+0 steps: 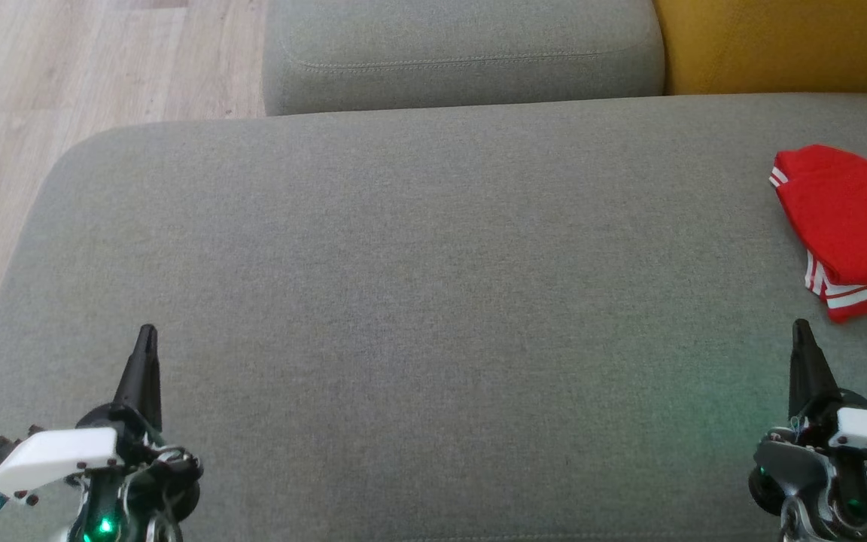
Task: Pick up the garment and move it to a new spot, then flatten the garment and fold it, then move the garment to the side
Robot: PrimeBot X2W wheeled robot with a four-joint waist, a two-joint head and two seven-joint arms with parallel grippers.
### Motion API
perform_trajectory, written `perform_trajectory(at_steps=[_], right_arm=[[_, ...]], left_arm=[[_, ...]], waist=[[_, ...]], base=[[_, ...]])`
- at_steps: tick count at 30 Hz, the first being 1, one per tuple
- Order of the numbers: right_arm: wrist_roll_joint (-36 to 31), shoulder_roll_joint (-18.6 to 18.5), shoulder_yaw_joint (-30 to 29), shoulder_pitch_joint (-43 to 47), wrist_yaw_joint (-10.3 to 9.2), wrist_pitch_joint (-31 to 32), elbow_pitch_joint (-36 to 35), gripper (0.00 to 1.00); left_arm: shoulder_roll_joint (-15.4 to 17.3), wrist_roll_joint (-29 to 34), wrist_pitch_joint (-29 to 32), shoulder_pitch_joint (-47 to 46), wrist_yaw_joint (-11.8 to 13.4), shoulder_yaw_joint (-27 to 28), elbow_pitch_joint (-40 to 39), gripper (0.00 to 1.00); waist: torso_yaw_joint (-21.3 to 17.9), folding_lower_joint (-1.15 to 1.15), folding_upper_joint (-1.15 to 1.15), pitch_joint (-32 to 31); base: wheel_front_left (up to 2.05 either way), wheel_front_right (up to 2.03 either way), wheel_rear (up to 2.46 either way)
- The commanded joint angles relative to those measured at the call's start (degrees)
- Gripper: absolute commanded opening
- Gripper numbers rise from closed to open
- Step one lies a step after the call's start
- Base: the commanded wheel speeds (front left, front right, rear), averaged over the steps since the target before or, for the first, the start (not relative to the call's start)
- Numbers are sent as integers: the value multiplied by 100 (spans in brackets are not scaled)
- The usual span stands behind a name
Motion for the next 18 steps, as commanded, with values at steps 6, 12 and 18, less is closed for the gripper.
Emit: perform_trajectory(at_steps=[6, 12, 18], right_arm=[[-38, -30, 110, -305, 40, 44, -215, 0], [-40, -28, 107, -305, 40, 46, -215, 0], [-42, -26, 104, -305, 40, 48, -214, 0]], left_arm=[[37, 75, 36, -301, -42, 189, -151, 0], [35, 78, 38, -302, -42, 192, -151, 0], [32, 81, 41, -302, -42, 196, -151, 0]], waist=[[0, 0, 0, 0], [0, 0, 0, 0], [0, 0, 0, 0]], base=[[0, 0, 0], [0, 0, 0], [0, 0, 0]])
